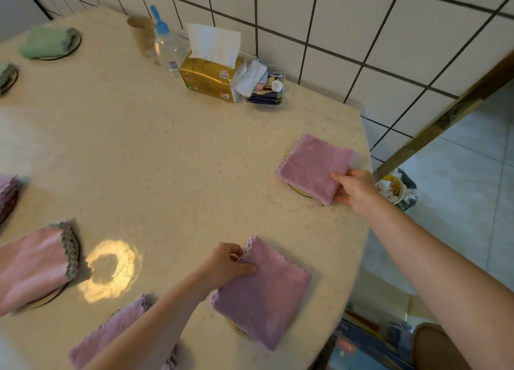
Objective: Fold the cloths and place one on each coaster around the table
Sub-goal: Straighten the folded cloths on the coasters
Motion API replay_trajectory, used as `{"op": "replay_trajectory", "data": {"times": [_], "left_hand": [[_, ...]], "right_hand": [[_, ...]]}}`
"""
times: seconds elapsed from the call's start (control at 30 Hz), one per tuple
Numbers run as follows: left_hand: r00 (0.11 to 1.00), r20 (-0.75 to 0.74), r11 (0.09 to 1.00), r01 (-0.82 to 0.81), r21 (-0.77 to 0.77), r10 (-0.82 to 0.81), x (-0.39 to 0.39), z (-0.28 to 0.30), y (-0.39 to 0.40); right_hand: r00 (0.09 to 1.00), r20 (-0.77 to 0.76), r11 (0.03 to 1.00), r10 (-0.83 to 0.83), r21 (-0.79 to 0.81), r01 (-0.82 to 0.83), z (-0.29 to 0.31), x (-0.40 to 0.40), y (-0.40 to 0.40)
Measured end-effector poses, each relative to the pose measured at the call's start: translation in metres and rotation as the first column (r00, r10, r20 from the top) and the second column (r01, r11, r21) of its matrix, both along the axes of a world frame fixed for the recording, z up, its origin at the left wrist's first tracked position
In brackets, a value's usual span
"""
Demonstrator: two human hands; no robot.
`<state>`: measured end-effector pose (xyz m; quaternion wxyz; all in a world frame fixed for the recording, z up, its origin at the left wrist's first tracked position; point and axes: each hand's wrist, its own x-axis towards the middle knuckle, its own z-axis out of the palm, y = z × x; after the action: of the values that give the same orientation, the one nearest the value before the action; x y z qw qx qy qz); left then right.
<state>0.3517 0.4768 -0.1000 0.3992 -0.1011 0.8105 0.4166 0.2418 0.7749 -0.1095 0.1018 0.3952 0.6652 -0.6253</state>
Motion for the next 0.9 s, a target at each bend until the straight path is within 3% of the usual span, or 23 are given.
{"op": "replay_trajectory", "data": {"times": [0.17, 0.43, 0.63, 0.8, 0.9], "left_hand": [[0.999, -0.032, 0.998, -0.039, -0.044, 0.037, 0.001, -0.008, -0.004], [0.945, -0.324, 0.961, -0.053, -0.270, -0.039, 0.018, 0.012, -0.027], [0.915, -0.401, 0.936, -0.181, -0.301, 0.048, 0.038, 0.032, -0.099], [0.850, -0.475, 0.896, -0.374, -0.238, 0.229, 0.051, 0.031, -0.184], [0.821, -0.497, 0.873, -0.434, -0.225, 0.280, 0.057, 0.023, -0.242]], "right_hand": [[0.999, 0.032, 1.000, -0.005, 0.021, 0.004, 0.000, -0.001, 0.000], [0.987, 0.142, 0.978, 0.074, 0.183, -0.100, 0.019, 0.037, -0.004], [0.991, 0.063, 0.977, 0.122, 0.166, -0.131, 0.031, 0.095, -0.060], [0.988, -0.004, 0.987, 0.154, 0.054, -0.154, 0.053, 0.139, -0.142], [0.981, 0.054, 0.982, 0.186, -0.056, -0.183, 0.060, 0.172, -0.199]]}}
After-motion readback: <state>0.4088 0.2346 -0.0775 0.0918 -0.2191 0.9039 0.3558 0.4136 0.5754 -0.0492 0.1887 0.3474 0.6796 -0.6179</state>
